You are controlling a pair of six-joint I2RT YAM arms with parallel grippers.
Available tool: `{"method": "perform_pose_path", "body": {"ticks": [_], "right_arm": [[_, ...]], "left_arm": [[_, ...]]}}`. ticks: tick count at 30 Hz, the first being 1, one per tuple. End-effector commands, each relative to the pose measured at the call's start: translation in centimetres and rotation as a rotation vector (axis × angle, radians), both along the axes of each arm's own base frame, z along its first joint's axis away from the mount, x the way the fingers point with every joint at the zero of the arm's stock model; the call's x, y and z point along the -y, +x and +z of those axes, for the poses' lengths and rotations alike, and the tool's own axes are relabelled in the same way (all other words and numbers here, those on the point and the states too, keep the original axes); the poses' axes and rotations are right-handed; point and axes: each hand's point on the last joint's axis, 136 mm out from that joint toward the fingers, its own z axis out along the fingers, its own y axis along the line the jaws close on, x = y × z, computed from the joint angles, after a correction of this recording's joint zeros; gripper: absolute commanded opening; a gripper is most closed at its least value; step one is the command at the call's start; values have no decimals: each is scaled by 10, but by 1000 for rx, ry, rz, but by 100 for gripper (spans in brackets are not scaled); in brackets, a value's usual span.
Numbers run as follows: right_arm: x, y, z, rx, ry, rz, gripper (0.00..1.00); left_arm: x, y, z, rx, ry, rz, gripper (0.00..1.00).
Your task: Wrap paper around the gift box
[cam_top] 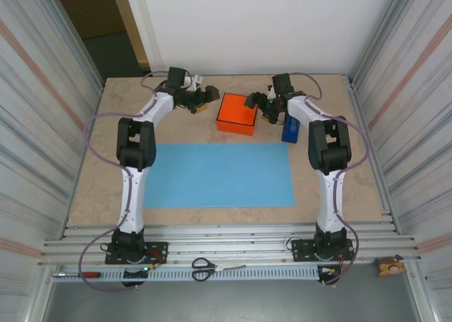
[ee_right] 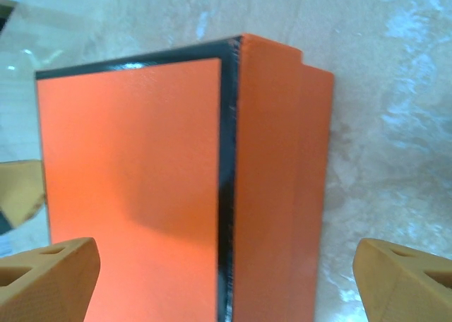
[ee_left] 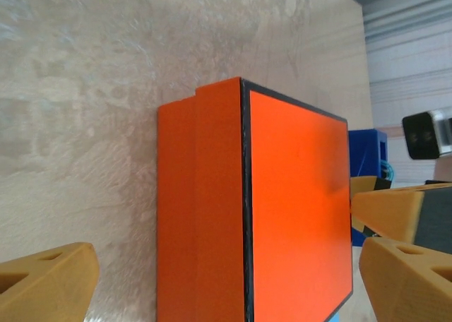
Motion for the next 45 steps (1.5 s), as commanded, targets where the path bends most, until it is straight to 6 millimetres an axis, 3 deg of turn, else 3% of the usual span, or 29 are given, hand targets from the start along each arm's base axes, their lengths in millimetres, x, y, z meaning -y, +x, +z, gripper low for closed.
{"method": "perform_pose_path", "body": {"ticks": [1,9,12,14,16,24,31,38,41,45], "right_arm": [[-13,2,-5,-18,63,-8,90],[-23,-8,-26,-77,83,21,91],[-33,-12,-29,-83,100,60,90],[-40,-14,-28,-88,124,88,85],[-48,-16,-22,-90,157,114,80],[-67,-32,27,-28,198,181,79],[-79,-64,53,3,223,200,78],[-89,-104,63,8,223,223,79],[-91,-123,63,1,226,224,79],[-97,-152,55,-19,224,237,79]], "left_arm": [[17,-12,-6,-41,-7,-66,95],[37,-20,-38,-121,-43,-106,92],[42,-24,-43,-146,-74,-127,89],[44,-27,-42,-149,-86,-139,87],[47,-29,-37,-152,-119,-155,85],[51,-48,5,-112,-234,-180,70],[41,-87,41,-73,-243,-188,69],[25,-136,66,-30,-208,-176,69],[15,-160,67,-31,-166,-166,68],[4,-191,54,-48,-128,-155,68]]}}
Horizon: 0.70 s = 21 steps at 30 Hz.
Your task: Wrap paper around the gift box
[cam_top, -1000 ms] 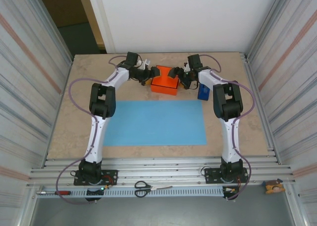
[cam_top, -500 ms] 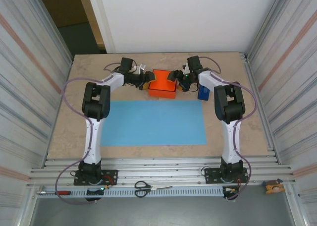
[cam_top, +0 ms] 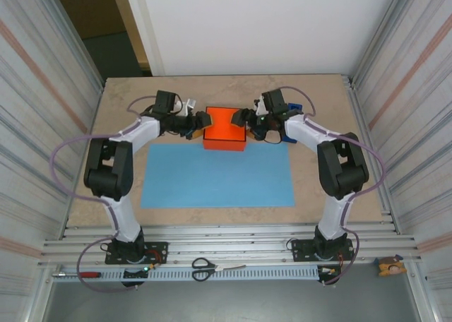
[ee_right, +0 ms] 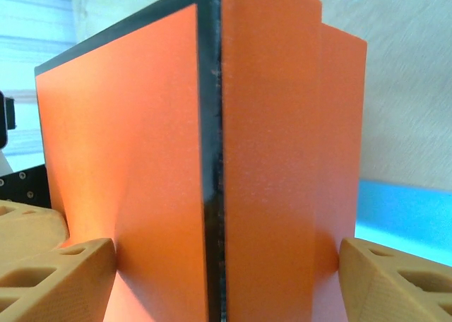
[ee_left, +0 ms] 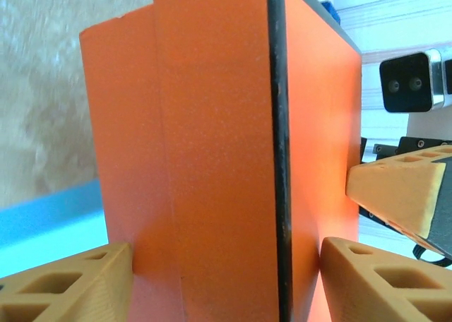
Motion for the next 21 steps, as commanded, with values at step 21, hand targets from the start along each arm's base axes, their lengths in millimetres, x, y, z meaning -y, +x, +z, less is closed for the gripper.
{"method": "perform_pose_path", "body": {"ticks": [21], "right_arm": [[-40,-112,-52,-120,-38,66,80]], "left_arm": [[-18,-111,-50,-22,133,-80,72]]}}
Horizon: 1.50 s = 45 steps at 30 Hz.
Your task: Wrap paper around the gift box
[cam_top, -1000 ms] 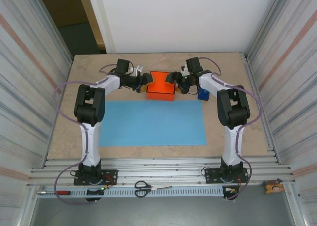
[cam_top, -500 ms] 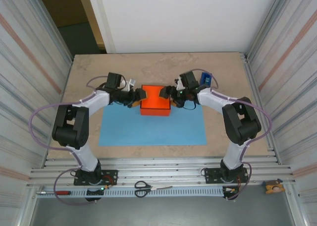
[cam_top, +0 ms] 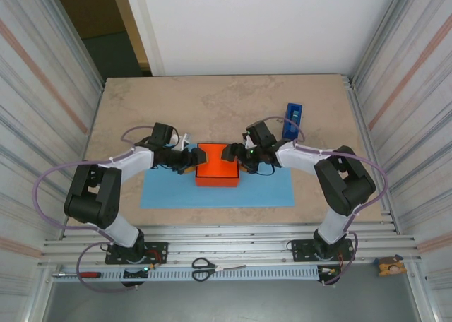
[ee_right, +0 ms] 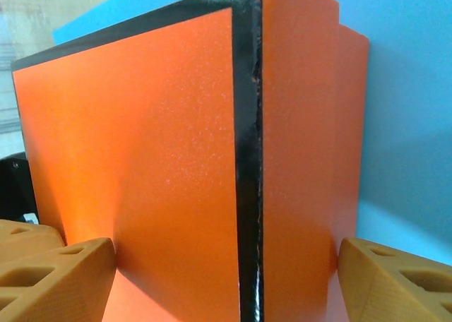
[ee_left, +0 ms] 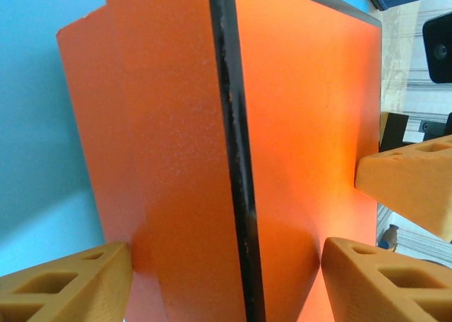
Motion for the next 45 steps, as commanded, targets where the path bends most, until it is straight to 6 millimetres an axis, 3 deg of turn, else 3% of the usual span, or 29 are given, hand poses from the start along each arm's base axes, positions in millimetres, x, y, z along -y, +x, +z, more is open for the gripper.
{"method": "perform_pose_path", "body": {"ticks": [1,10,24,33,45], "right_arm": [[-11,-5,2,2,24,-2,80],[-1,-6,-8,-4,-20,-21,82],[3,-1,-8,-2,-37,-19,82],[4,4,-10,-8,-35,-13,78],[11,4,-11,-18,-38,-21,78]], "left_arm": [[5,0,6,61,1,-43,74],[-6,-6,-11,17,95,-41,78],[-7,-10,-12,22,84,-25,76],[-3,-12,-10,11,47,-29,69],[1,-17,-11,-17,44,-28,69]]}}
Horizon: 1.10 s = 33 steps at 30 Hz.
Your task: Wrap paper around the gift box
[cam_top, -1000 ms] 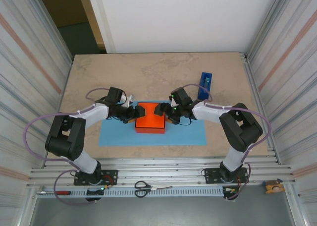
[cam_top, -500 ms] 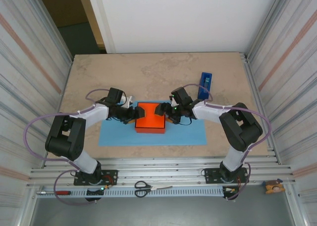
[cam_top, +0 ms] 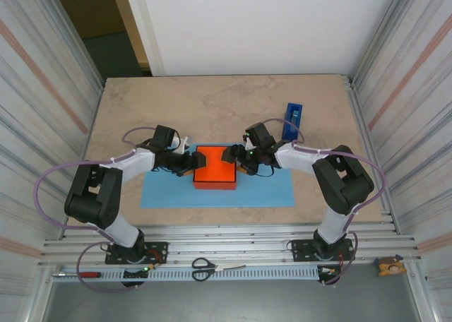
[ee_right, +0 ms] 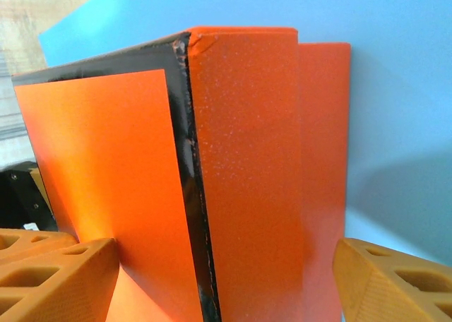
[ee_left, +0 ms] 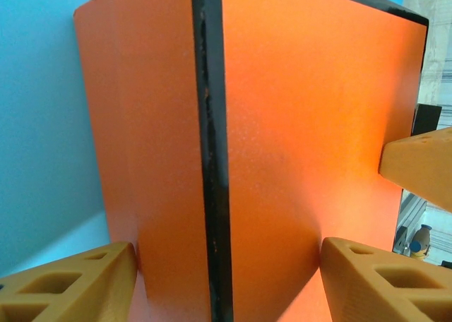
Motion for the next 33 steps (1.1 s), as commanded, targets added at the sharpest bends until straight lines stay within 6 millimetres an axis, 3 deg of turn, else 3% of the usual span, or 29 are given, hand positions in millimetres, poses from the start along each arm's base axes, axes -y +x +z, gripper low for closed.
{"method": "perform_pose_path", "body": {"ticks": [1,20,33], "right_arm": [[7,2,-3,-2,-20,5,78],[8,-17,-2,-16,-24,11,75],[14,-7,-2,-1,-33,-3,76]], "left_arm": [[5,-10,3,-24,-20,-13,69],[8,-7,6,6,-3,-30,69],[8,-10,5,-7,-11,-21,69]]}}
